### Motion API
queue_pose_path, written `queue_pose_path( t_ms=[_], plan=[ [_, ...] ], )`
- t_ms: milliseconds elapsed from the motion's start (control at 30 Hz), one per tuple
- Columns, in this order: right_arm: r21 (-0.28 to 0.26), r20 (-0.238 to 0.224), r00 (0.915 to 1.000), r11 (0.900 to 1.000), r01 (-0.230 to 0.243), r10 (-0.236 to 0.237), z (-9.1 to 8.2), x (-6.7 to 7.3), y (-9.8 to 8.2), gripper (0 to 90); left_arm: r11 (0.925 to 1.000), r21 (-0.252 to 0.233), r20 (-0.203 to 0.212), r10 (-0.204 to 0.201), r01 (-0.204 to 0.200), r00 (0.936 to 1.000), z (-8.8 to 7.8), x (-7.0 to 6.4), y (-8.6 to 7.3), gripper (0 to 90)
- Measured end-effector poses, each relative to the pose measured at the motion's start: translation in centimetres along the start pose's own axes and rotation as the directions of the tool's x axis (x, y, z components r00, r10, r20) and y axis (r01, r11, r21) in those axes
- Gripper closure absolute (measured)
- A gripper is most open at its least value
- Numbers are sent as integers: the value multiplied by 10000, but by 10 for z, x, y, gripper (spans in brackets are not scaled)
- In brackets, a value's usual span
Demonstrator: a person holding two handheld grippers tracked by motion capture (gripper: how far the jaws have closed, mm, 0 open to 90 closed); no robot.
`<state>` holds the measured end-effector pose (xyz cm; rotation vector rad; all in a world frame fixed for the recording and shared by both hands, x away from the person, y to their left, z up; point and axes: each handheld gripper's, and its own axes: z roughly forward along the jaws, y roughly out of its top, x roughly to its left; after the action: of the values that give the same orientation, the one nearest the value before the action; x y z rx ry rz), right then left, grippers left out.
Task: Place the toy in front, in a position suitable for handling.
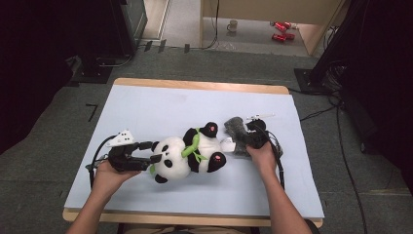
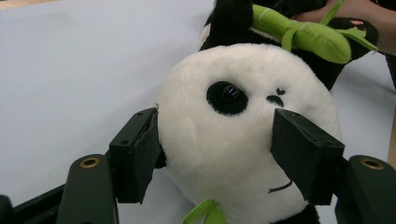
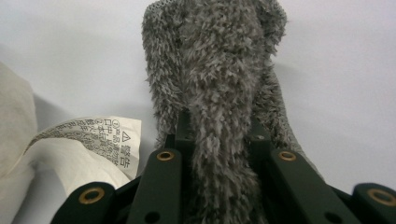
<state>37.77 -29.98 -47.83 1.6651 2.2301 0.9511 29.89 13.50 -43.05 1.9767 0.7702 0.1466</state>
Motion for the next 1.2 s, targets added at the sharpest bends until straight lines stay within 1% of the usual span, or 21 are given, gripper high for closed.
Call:
queue_pose_path(
  t_ms=[33, 67, 133, 200, 300, 367, 467, 567, 667, 733, 800, 900, 967, 1100, 1200],
  plan=[
    [20, -90, 9999, 9999, -144, 145, -1, -1, 0, 754, 10000, -1, -27, 9, -9, 10000, -1, -1, 0, 324],
    [-17, -171, 9997, 9998, -174, 173, -4, -3, 1, 757, 10000, -54, -16, 8, -8, 10000, -1, -1, 1, 325],
    [-41, -156, 9996, 9997, -251, 250, -8, -4, 2, 757, 9999, -83, 44, 70, -69, 10000, -3, -2, 1, 325],
    [-322, -175, 9994, 9990, -303, 297, -15, -5, 3, 757, 9999, 17, 60, 117, -118, 9999, -2, -3, 1, 325],
    [-626, -190, 9996, 9978, -236, 225, -23, -4, 4, 757, 9999, 107, 85, 125, -126, 9999, -2, -4, 0, 323],
    [-804, -229, 9996, 9966, -154, 135, -27, -1, 4, 756, 9999, 58, 101, 140, -141, 9999, -2, -5, 1, 322],
    [-911, -322, 9995, 9958, -73, 44, -33, 2, 4, 757, 9999, 4, 96, 128, -128, 9999, -3, -7, 1, 319],
    [-999, -525, 9985, 9948, -181, 129, -42, 4, 7, 763, 9996, 173, 69, 219, -221, 9997, -3, -11, -1, 309],
    [-1015, -754, 9971, 9947, -146, 69, -50, 10, 10, 766, 9994, 125, 107, 306, -308, 9995, -3, -15, -2, 308],
    [-954, -710, 9974, 9954, 33, -101, -52, 14, 12, 765, 9994, 130, 116, 319, -321, 9994, -2, -16, -2, 304],
    [-960, -685, 9975, 9953, 96, -163, -53, 16, 13, 765, 9995, 188, 156, 257, -260, 9995, -1, -15, -3, 300],
    [-788, -657, 9978, 9969, -72, 20, -55, 17, 16, 767, 9994, 276, 168, 215, -219, 9996, 1, -12, -4, 299],
    [-784, -720, 9973, 9968, -164, 107, -58, 18, 17, 766, 9992, 360, 169, 179, -185, 9997, 4, -11, -6, 299],
    [-811, -807, 9967, 9967, 4, -69, -62, 24, 19, 763, 9993, 354, 302, 86, -97, 9995, 8, -8, -8, 286],
    [-682, -739, 9967, 9973, 279, -330, -64, 29, 21, 762, 9996, 293, 374, 12, -23, 9993, 10, -6, -10, 269]
  ],
)
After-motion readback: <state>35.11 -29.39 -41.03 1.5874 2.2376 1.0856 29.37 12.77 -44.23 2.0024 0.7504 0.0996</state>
